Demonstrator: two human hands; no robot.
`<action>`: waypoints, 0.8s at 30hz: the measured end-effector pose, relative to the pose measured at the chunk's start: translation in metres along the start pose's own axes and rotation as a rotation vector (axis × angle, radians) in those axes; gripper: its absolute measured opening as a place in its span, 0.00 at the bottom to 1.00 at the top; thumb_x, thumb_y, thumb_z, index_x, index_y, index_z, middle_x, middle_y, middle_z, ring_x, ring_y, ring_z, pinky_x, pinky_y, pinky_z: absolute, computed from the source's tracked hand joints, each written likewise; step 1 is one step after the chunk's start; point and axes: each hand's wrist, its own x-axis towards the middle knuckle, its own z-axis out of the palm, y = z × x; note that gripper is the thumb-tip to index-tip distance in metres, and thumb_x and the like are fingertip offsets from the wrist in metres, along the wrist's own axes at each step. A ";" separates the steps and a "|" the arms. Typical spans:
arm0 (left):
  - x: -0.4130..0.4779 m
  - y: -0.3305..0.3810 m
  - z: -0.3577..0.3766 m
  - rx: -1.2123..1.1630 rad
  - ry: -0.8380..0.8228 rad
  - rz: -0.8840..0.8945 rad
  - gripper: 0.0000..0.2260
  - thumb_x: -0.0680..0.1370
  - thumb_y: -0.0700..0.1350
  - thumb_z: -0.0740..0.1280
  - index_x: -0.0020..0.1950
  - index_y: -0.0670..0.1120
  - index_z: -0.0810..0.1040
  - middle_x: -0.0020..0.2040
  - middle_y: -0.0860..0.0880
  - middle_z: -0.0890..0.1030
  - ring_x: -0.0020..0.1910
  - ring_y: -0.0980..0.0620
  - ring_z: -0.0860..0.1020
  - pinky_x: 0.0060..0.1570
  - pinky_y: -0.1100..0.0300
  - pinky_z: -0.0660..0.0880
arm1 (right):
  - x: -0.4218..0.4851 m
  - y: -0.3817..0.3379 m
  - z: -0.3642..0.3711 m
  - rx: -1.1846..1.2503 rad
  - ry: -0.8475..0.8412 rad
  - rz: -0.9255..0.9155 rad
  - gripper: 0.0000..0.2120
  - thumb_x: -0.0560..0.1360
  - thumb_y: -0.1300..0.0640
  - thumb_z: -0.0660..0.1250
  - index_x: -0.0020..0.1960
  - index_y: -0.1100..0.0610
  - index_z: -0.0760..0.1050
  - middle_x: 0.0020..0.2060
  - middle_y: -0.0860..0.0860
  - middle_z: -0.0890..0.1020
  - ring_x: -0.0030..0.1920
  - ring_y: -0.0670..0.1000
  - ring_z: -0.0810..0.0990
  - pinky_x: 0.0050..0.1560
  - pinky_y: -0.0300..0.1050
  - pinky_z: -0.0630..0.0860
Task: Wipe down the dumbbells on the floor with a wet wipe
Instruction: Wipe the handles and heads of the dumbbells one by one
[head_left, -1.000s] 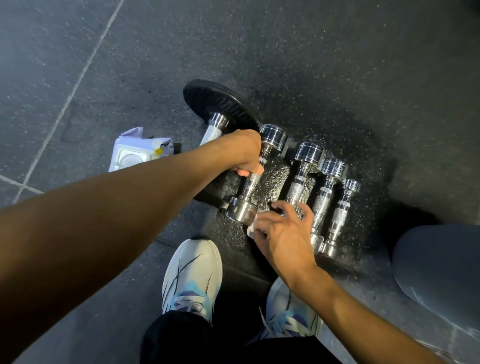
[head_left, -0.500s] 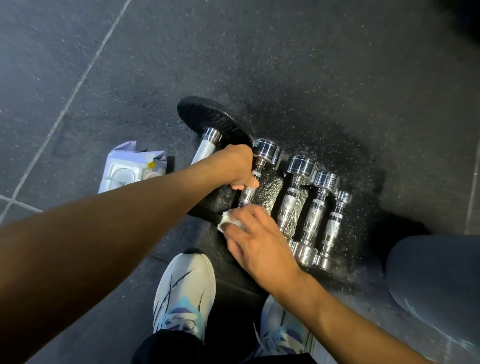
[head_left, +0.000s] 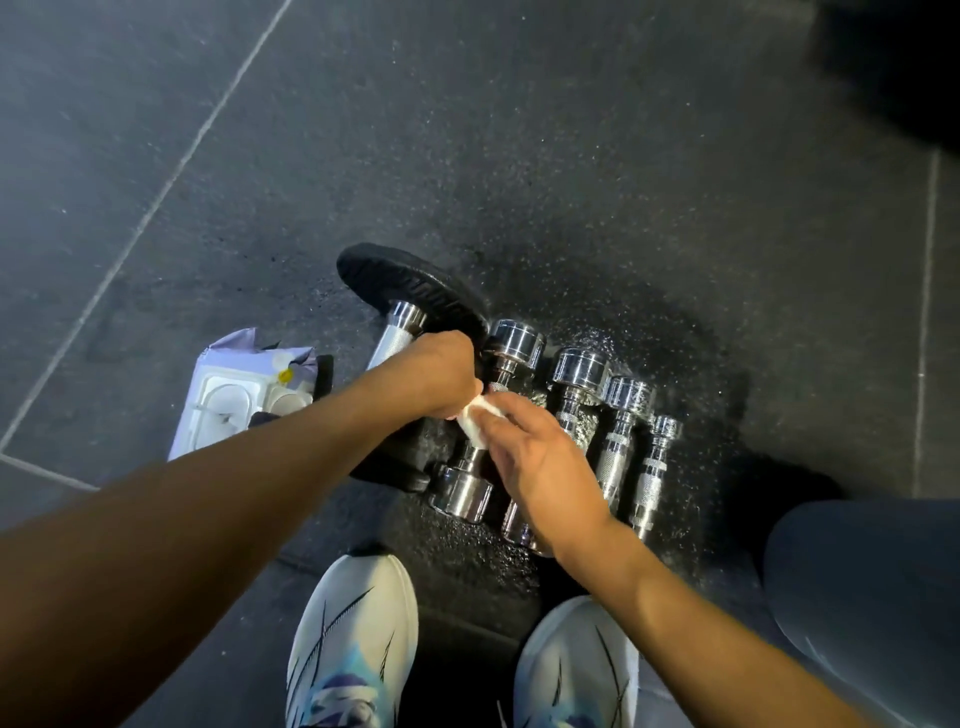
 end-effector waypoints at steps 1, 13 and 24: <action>-0.003 -0.002 -0.002 -0.011 0.012 -0.006 0.10 0.79 0.48 0.68 0.40 0.45 0.78 0.37 0.47 0.79 0.35 0.50 0.77 0.40 0.56 0.73 | 0.006 0.002 0.000 0.032 0.014 0.033 0.17 0.85 0.58 0.63 0.72 0.54 0.74 0.72 0.52 0.74 0.62 0.56 0.80 0.57 0.53 0.83; -0.031 -0.008 0.004 0.081 -0.070 0.117 0.10 0.76 0.42 0.70 0.37 0.48 0.73 0.41 0.49 0.80 0.38 0.51 0.77 0.40 0.56 0.74 | -0.004 0.002 0.011 0.051 -0.069 0.052 0.19 0.84 0.58 0.62 0.74 0.50 0.70 0.58 0.46 0.71 0.44 0.47 0.81 0.43 0.41 0.81; -0.039 -0.005 -0.008 0.026 -0.036 0.084 0.08 0.80 0.41 0.63 0.59 0.44 0.76 0.59 0.43 0.79 0.50 0.47 0.76 0.51 0.55 0.74 | -0.012 -0.014 -0.010 -0.020 -0.126 0.011 0.14 0.84 0.56 0.64 0.69 0.52 0.77 0.57 0.50 0.79 0.37 0.50 0.82 0.35 0.46 0.84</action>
